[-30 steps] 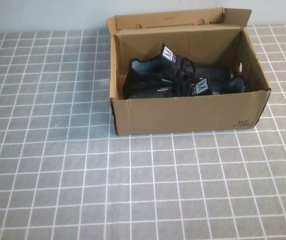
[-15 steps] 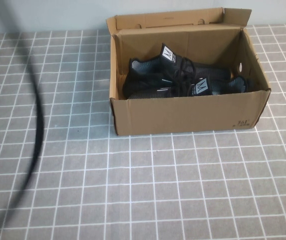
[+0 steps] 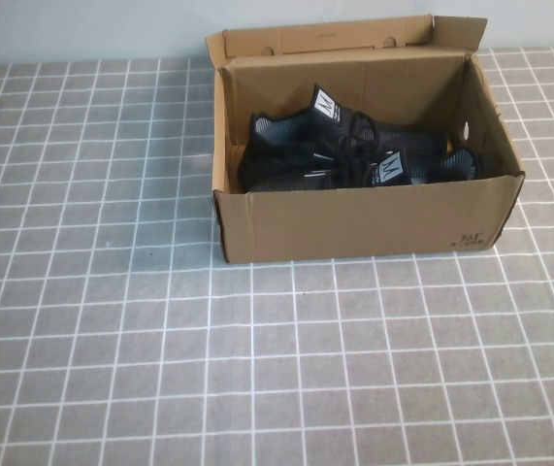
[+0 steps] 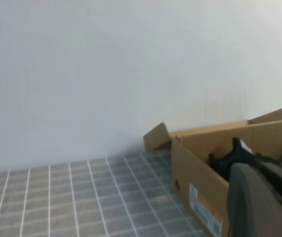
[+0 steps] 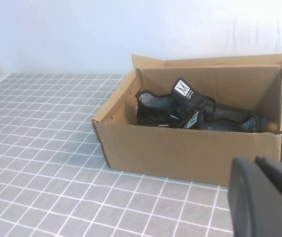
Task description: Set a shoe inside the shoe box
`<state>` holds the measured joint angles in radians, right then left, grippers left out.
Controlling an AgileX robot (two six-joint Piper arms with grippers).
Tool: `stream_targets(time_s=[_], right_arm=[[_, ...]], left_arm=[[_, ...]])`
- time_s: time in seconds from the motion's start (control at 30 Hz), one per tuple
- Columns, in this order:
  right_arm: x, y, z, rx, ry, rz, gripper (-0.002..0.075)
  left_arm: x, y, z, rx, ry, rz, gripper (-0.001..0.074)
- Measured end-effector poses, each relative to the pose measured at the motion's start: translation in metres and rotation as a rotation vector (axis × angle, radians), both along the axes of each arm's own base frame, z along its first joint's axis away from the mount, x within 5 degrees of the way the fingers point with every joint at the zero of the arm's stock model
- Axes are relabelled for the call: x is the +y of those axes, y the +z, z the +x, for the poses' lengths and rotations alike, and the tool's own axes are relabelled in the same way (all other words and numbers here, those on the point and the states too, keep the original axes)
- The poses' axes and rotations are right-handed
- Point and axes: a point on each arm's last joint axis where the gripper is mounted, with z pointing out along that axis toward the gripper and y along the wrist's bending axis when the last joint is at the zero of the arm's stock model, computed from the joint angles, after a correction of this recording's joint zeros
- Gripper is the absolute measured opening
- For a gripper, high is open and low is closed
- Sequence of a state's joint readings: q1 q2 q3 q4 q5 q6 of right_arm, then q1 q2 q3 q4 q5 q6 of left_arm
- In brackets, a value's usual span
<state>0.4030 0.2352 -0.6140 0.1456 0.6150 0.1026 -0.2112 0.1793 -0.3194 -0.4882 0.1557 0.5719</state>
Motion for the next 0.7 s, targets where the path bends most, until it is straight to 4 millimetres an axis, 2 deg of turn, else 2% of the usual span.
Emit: stream_targets(time_s=[0.3, 0.37, 0.6, 0.7], right_arm=[[0.000, 0.001, 0.000, -0.006, -0.001, 0.003, -0.0016], [0.000, 0.001, 0.000, -0.006, -0.001, 0.003, -0.0016], [0.000, 0.000, 0.000, -0.003, 0.000, 0.002, -0.0016], [0.000, 0.000, 0.000, -0.003, 0.000, 0.002, -0.0016]], left_arm=[[0.003, -0.089, 0.009, 0.155, 0.049, 0.008, -0.0001], [0.002, -0.104, 0.008, 0.208, 0.040, 0.021, -0.0001], [-0.007, -0.120, 0.003, 0.388, -0.057, -0.001, -0.0001], [-0.010, -0.119, 0.002, 0.436, -0.075, -0.176, -0.0001]])
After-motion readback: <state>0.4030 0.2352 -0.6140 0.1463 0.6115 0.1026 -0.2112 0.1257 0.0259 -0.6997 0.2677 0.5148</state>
